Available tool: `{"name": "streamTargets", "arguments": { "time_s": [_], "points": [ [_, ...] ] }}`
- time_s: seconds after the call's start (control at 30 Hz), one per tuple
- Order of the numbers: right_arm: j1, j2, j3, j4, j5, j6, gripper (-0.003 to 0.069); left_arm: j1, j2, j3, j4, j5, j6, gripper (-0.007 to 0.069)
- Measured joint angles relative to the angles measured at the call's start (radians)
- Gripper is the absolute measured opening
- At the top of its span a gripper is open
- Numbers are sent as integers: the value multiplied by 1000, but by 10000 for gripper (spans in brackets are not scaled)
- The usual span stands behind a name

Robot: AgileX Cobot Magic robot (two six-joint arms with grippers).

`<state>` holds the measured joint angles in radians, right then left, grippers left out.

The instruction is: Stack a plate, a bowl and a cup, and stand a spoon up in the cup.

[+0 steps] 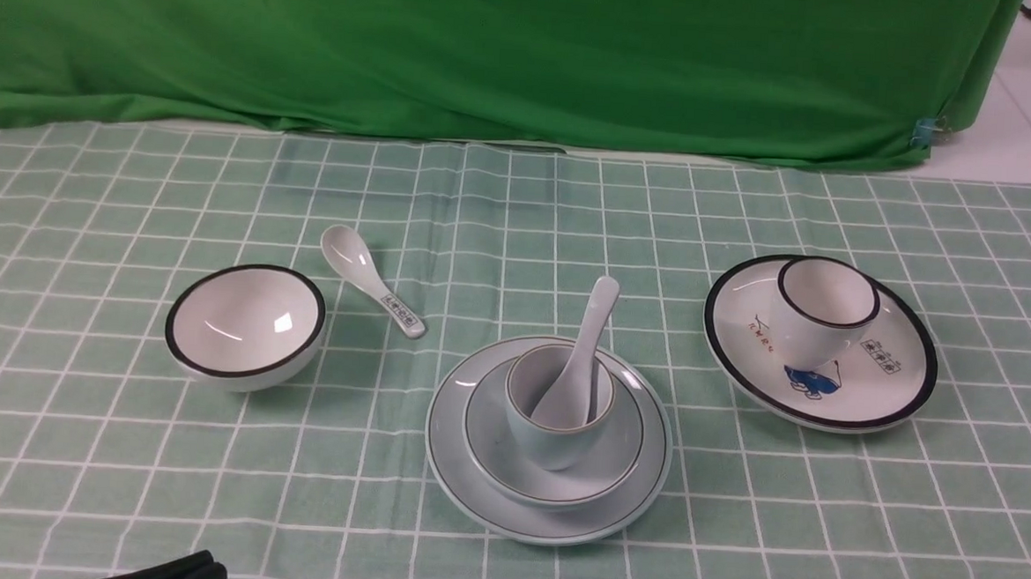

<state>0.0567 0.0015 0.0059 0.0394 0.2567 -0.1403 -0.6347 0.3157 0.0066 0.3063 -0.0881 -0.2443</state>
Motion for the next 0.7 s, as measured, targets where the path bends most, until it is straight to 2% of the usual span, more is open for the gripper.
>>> {"name": "streamTargets", "arguments": {
  "time_s": [0.7],
  "points": [
    [1, 0, 0, 0, -5, 1, 59, 0, 0, 0, -5, -6, 2, 11]
  ]
}}
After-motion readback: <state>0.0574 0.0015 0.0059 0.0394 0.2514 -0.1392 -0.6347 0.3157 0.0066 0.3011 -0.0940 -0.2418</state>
